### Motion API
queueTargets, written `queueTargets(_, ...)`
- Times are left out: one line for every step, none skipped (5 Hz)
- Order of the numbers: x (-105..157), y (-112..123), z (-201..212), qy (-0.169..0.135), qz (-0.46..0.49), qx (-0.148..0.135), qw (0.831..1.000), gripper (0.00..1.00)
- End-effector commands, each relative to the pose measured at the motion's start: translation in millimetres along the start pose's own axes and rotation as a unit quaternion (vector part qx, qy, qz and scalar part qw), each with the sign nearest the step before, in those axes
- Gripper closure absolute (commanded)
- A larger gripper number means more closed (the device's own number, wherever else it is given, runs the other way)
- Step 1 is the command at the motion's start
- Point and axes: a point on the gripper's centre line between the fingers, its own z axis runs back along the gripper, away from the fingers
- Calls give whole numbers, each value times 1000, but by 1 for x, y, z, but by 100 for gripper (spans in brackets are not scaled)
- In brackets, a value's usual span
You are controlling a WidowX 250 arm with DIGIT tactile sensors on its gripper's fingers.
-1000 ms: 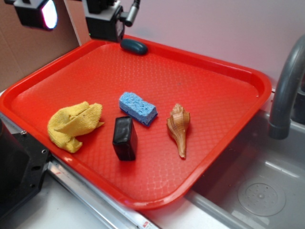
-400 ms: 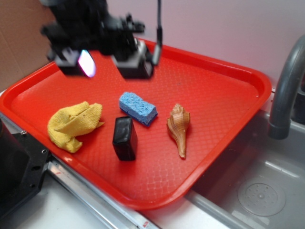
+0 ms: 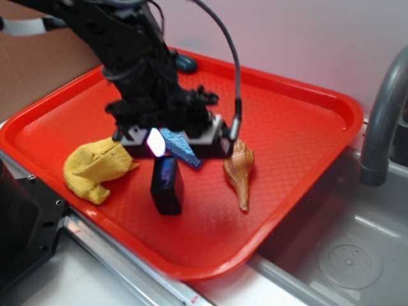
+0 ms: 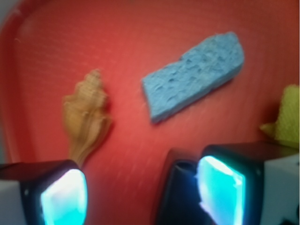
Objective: Grab the black box.
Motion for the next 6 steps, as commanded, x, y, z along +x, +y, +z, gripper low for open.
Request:
queueTargets(-13, -17, 2, 28, -19, -2, 999, 0)
queueTargets(-5, -20, 15, 5, -26, -2, 1000, 0)
queueTargets(10, -27, 62, -55, -31, 4, 998, 0)
queueTargets(17, -34, 104, -107, -29, -19, 994, 0)
queueTargets(0, -30, 96, -76, -15, -17, 997, 0)
queueTargets(-24, -23, 69, -5, -9, 0, 1000, 0)
